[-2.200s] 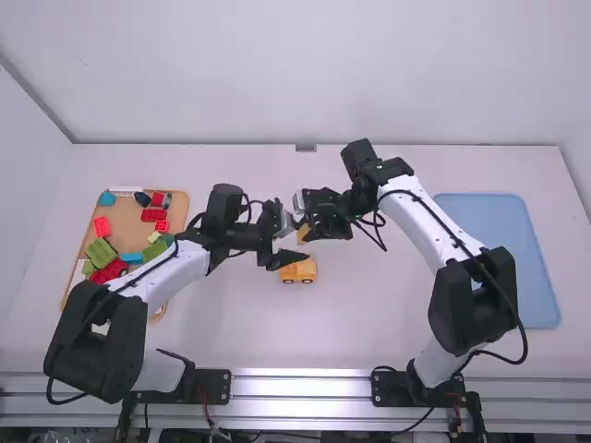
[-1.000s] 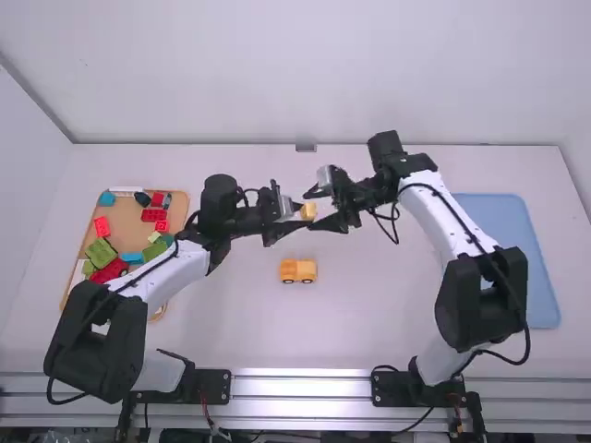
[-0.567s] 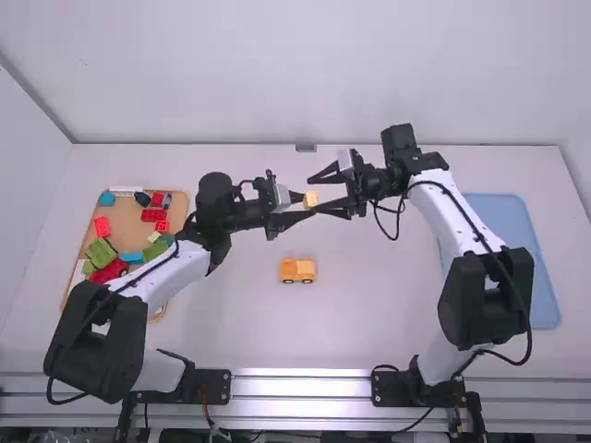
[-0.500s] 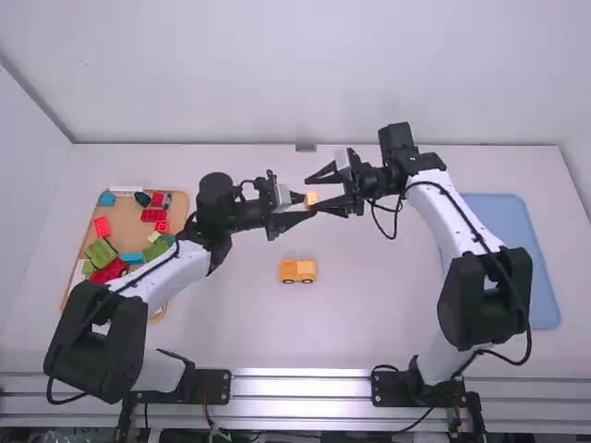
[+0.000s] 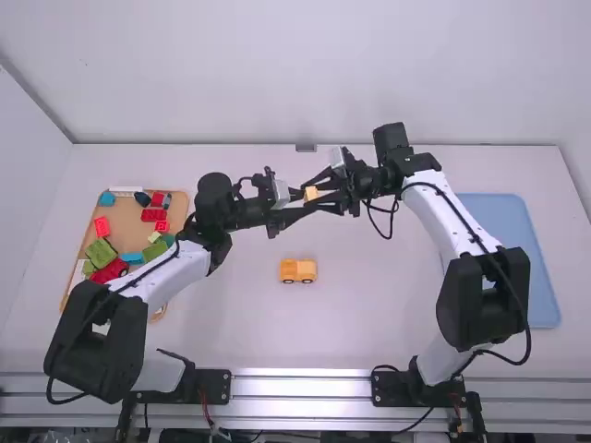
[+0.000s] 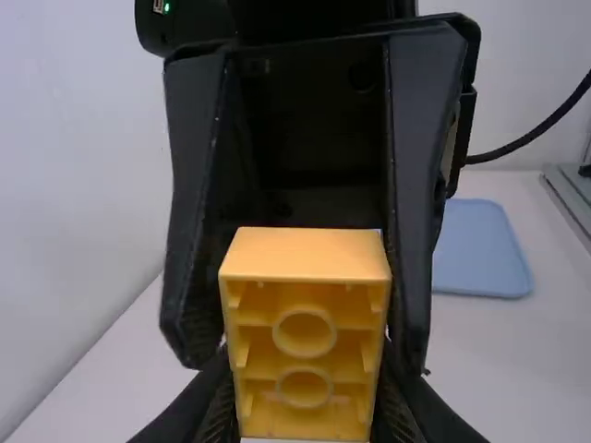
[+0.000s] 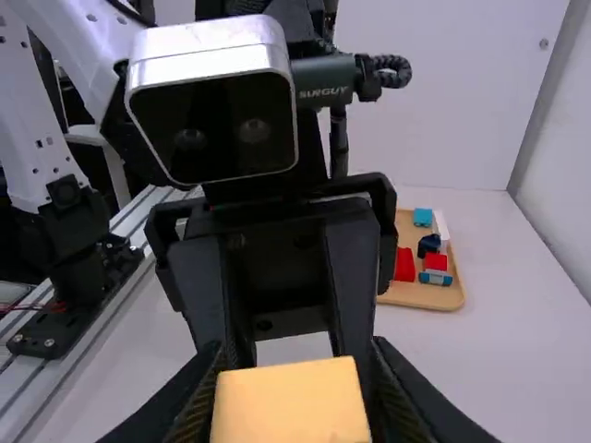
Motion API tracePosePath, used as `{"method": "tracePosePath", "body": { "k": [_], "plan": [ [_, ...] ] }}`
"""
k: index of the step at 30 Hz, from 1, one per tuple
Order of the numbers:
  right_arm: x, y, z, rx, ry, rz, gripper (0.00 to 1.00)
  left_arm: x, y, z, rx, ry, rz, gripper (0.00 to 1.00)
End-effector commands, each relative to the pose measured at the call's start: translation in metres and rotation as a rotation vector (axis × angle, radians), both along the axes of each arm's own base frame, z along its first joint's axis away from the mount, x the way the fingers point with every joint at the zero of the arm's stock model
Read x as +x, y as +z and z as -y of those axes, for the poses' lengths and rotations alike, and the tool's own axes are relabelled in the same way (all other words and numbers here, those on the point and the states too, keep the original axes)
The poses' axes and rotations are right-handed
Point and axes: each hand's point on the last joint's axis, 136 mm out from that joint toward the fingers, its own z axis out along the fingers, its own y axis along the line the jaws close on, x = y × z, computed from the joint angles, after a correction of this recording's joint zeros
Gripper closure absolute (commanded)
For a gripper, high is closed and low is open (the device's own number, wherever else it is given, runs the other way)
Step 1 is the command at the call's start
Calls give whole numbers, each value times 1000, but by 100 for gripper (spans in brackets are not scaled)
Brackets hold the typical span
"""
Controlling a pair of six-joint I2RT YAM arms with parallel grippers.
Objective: Assemble lego blocks to make yellow taxi
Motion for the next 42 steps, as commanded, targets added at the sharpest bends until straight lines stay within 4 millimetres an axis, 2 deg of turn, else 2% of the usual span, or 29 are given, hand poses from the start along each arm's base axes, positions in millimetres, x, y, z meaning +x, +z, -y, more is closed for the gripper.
{"method": "tracePosePath", "body": {
  "k": [1,4,7,9,10,11,12,16,18,19,21,23,24,25,26,27,29,30,33,35,37,38,41,42],
  "plan": [
    [1,16,5,22,-8,38,65,-1,1,1,-3,-15,3,81],
    [1,16,5,20,-9,38,70,-2,1,2,-3,-17,3,81],
    [3,16,8,21,-17,38,74,0,2,0,-4,-12,6,73],
    [4,16,9,21,-19,39,81,-2,2,2,-5,-17,10,56],
    [4,16,9,21,-19,39,82,-2,3,2,-5,-17,10,51],
    [4,16,9,22,-19,38,86,-1,3,1,-5,-16,10,18],
    [4,16,9,22,-19,39,87,0,3,0,-5,-12,10,1],
    [11,13,10,-6,-45,50,91,5,-5,0,10,24,-27,1],
    [24,4,11,-71,-103,33,93,14,-19,-6,40,92,-92,1],
    [36,-4,12,-138,-169,-3,96,24,-37,-14,84,175,-166,1],
    [57,-21,14,-259,-302,-67,96,28,-65,-24,175,258,-233,1],
    [79,-48,22,-425,-489,-130,96,35,-101,-46,303,405,-326,1],
    [87,-63,28,-522,-593,-155,96,43,-118,-66,361,531,-383,1],
    [93,-76,33,-596,-676,-173,96,50,-127,-88,388,666,-437,1],
    [94,-79,34,-608,-691,-176,96,51,-128,-91,390,684,-444,1],
    [95,-88,37,-660,-752,-192,96,55,-130,-106,392,780,-478,1],
    [91,-105,33,-730,-793,-203,96,57,-120,-133,373,923,-502,1],
    [90,-106,33,-733,-792,-203,96,57,-119,-134,372,927,-502,1],
    [79,-118,20,-770,-760,-206,96,50,-83,-164,312,1071,-468,1],
    [80,-121,20,-787,-788,-209,96,45,-69,-181,274,1157,-466,1],
    [83,-125,21,-825,-838,-196,96,24,-41,-220,169,1361,-480,1],
    [82,-126,19,-830,-837,-195,96,17,-34,-231,135,1417,-482,1],
    [72,-128,5,-828,-765,-168,96,-17,-13,-268,-19,1609,-490,1],
    [64,-129,-6,-829,-719,-149,96,-37,-7,-284,-103,1687,-488,1]
  ]
}}
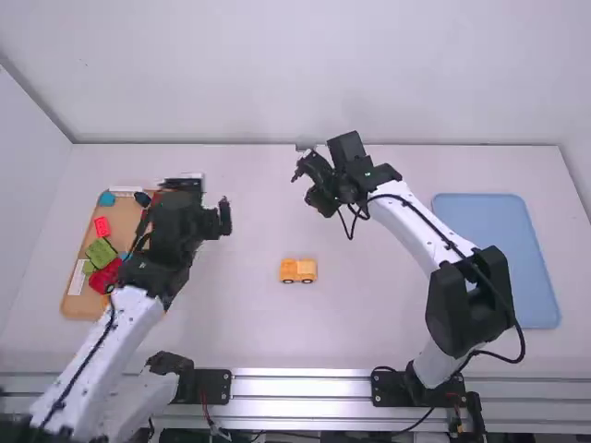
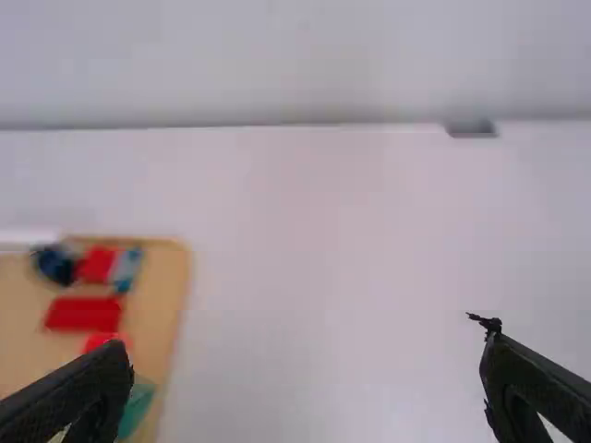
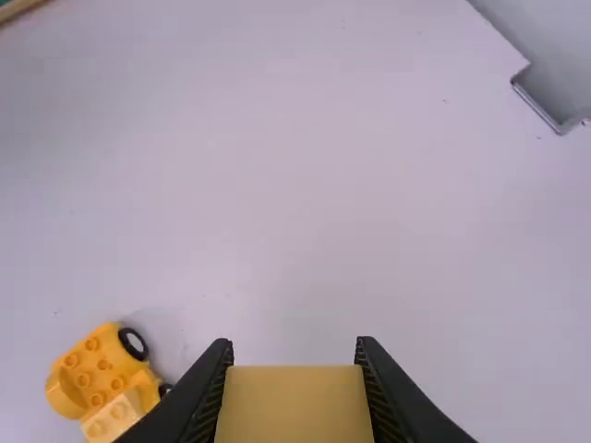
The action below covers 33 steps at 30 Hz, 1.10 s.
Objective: Assemble lego blocks to make yellow taxi
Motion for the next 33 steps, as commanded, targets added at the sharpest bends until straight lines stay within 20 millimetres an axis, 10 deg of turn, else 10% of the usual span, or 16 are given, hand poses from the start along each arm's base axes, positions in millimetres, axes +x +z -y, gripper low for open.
{"method": "tracePosePath", "body": {
  "k": [1,18,33],
  "plan": [
    [-10,-12,-15,-27,49,-13,96,-30,10,-46,-76,302,94,1],
    [-87,-79,-125,-311,583,-186,100,-98,1,-78,-142,425,184,1],
    [-112,-141,-142,-525,632,-225,100,-103,-10,-81,-127,437,136,1]
  ]
}}
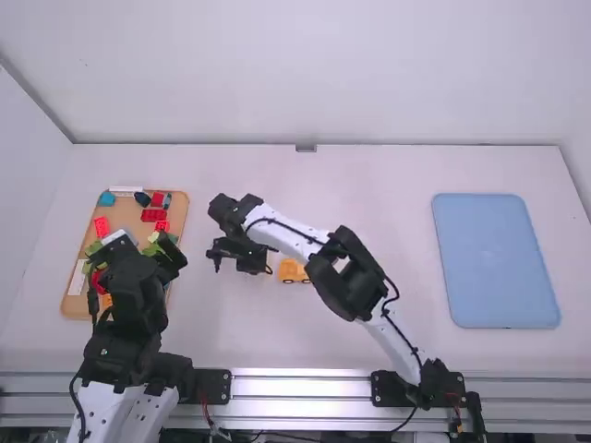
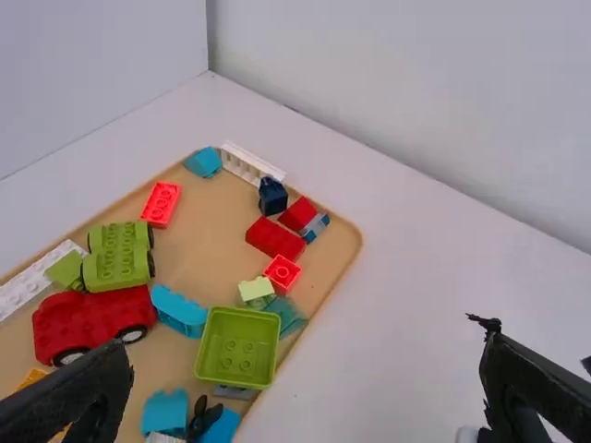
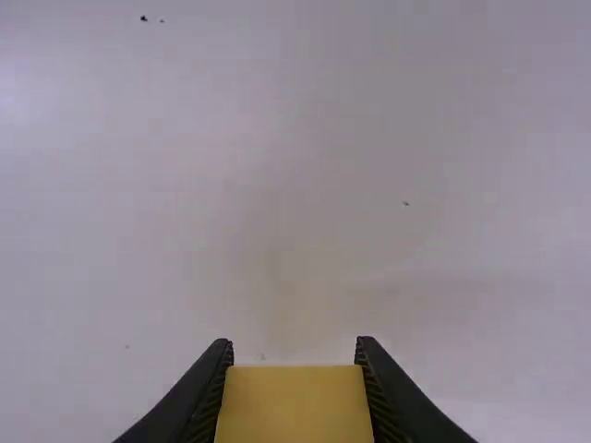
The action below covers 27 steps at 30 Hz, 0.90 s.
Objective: Assemble lego blocks to make yellow taxi
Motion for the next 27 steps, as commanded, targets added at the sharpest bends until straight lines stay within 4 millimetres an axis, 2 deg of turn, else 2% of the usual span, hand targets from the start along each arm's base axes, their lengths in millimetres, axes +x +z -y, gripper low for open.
{"method": "tracePosePath", "body": {
  "k": [1,5,15,20,27],
  "plan": [
    [6,3,-3,12,-19,10,99,-2,1,-5,1,25,4,1],
    [4,3,-3,14,-42,-7,99,-2,-1,-3,-1,15,-3,1],
    [-9,-13,-2,-3,-39,-20,93,-1,-10,-2,-19,24,-6,1],
    [-7,-16,-3,4,-42,-15,92,2,-13,-2,-20,21,4,1],
    [-10,-20,-1,0,-39,-23,77,2,-17,-4,-19,32,1,1]
  ]
}}
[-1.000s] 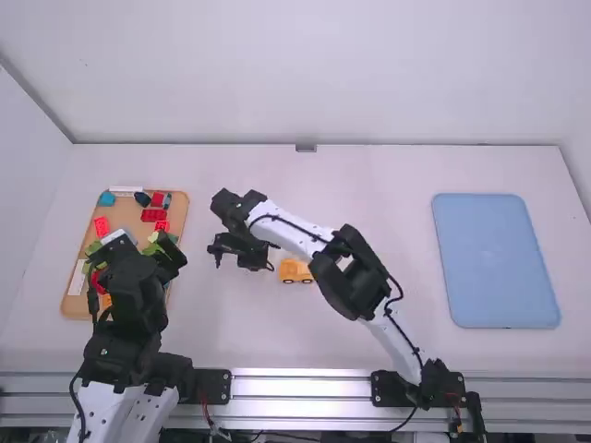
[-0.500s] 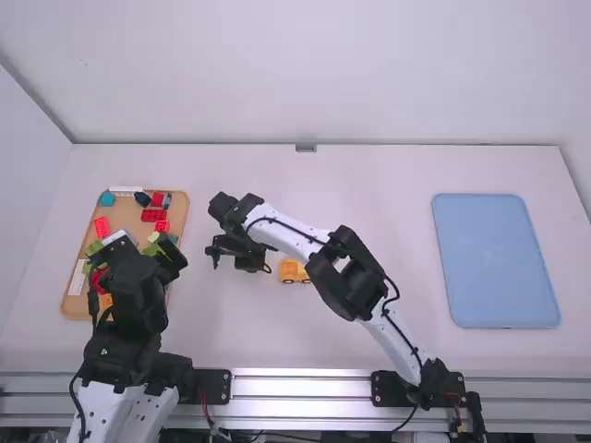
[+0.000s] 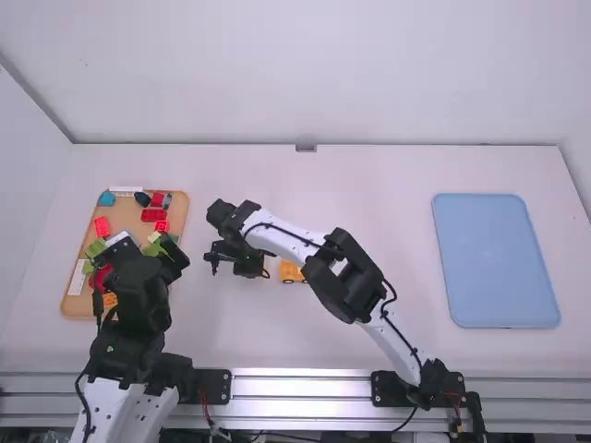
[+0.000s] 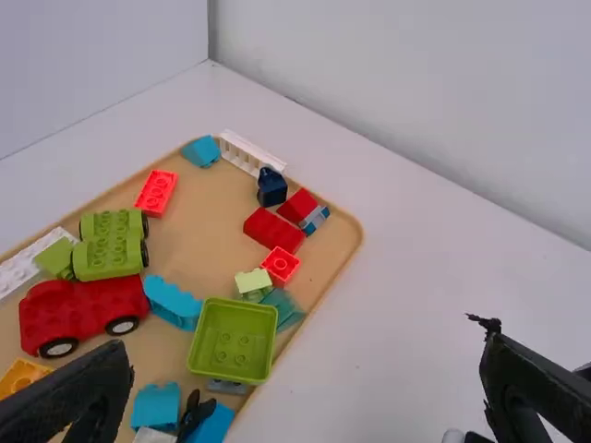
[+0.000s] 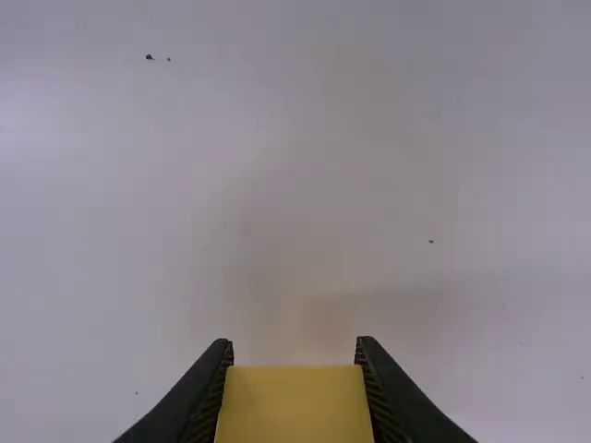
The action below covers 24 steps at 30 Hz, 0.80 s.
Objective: Assemble lego blocks to make yellow taxi
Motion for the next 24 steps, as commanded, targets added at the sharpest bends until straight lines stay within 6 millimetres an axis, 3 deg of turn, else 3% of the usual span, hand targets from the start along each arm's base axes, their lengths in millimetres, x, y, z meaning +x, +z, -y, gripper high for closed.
{"method": "tracePosePath", "body": {
  "k": [1,3,7,9,12,16,19,20,23,24],
  "plan": [
    [-5,-10,7,-23,-4,-21,74,-1,-4,-3,-1,17,-4,1],
    [-4,-13,7,-22,-4,-14,66,-1,-4,-2,-1,12,-5,1],
    [2,-15,9,-39,-5,25,34,-2,-4,-4,-1,20,-7,1],
    [4,-12,10,-39,-10,23,28,-1,-4,-3,-1,18,-4,1],
    [5,-4,8,-37,-5,22,1,-1,-4,-2,-2,12,-3,1],
    [11,15,5,-7,1,13,2,-1,-3,-4,-1,20,0,1],
    [3,55,1,87,75,-64,1,1,-3,1,-10,-6,2,1],
    [3,59,1,97,79,-71,1,2,-3,2,-13,-11,2,1],
    [15,99,3,186,66,-51,2,6,-5,13,-48,-73,3,1],
    [18,102,3,194,54,-44,2,6,-5,14,-50,-77,2,1]
  ]
}}
